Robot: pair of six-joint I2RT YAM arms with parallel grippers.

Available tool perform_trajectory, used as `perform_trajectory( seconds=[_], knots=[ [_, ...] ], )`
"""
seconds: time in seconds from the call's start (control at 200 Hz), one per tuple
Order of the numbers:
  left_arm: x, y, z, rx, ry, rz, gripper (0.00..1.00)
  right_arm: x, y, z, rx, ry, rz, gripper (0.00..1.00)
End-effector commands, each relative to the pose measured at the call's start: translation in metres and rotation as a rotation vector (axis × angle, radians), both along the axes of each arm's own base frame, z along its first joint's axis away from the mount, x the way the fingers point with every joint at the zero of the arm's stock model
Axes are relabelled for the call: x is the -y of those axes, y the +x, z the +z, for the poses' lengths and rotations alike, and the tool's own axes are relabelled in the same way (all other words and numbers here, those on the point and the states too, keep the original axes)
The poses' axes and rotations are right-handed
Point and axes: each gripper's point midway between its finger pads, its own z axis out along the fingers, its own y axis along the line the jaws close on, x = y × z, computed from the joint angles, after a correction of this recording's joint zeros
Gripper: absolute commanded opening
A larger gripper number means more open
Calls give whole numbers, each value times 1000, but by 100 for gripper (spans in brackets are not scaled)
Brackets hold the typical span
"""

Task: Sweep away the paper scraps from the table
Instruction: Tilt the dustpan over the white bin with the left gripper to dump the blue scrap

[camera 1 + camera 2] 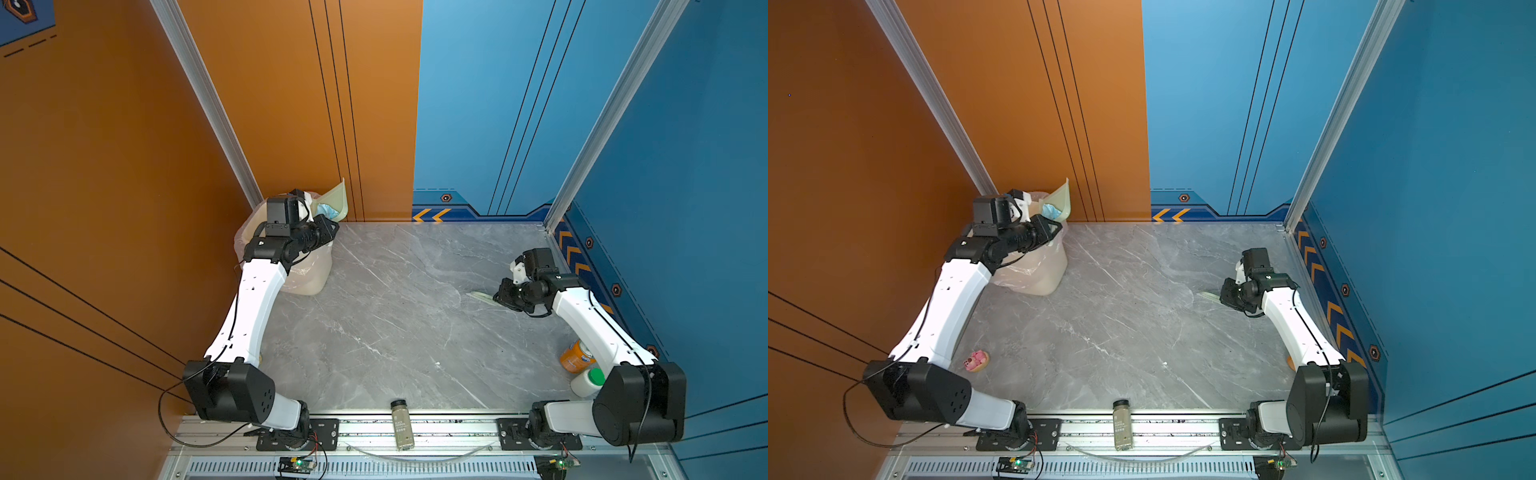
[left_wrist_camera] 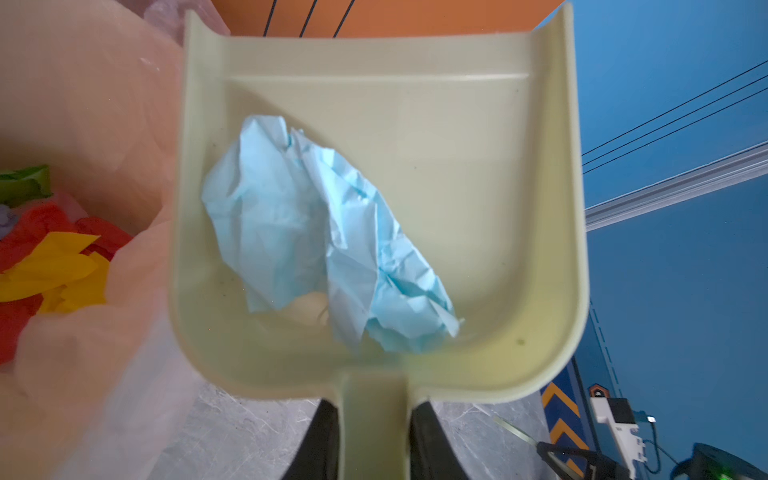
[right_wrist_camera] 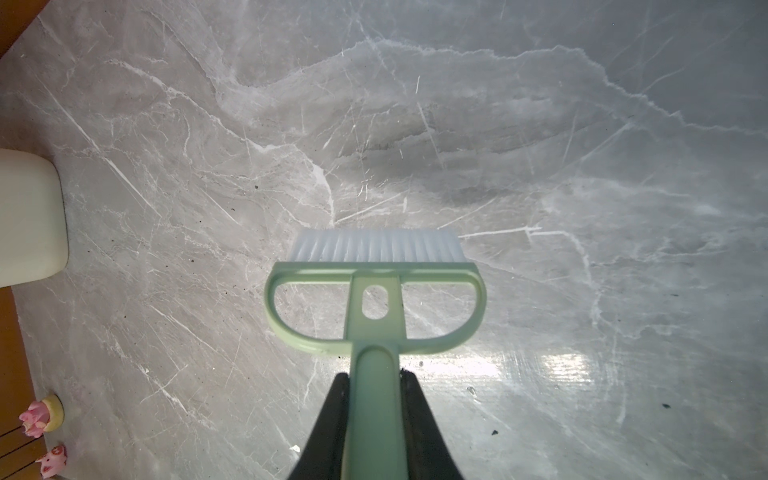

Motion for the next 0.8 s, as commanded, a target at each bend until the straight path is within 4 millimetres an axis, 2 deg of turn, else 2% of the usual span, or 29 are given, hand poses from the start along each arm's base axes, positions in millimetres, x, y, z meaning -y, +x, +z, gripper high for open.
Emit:
perform_trajectory(
  seconds=[0.0,0.15,0.245,0.626,0.791],
  knots=[
    [5,1,18,46,-164,-37,0,-5,2,1,4,11,12,0],
    [-5,3,22,67,-331,-34,0,-5,2,2,5,11,11,0],
    [-10,4,33,113,-428,-39,0,-5,2,1,3,11,11,0],
    [-24,-11,61,183,-513,-30,0,-5,2,0,-2,12,11,0],
    [-33,-12,69,214,-600,-25,0,-6,1,-1,-7,10,14,0]
  ],
)
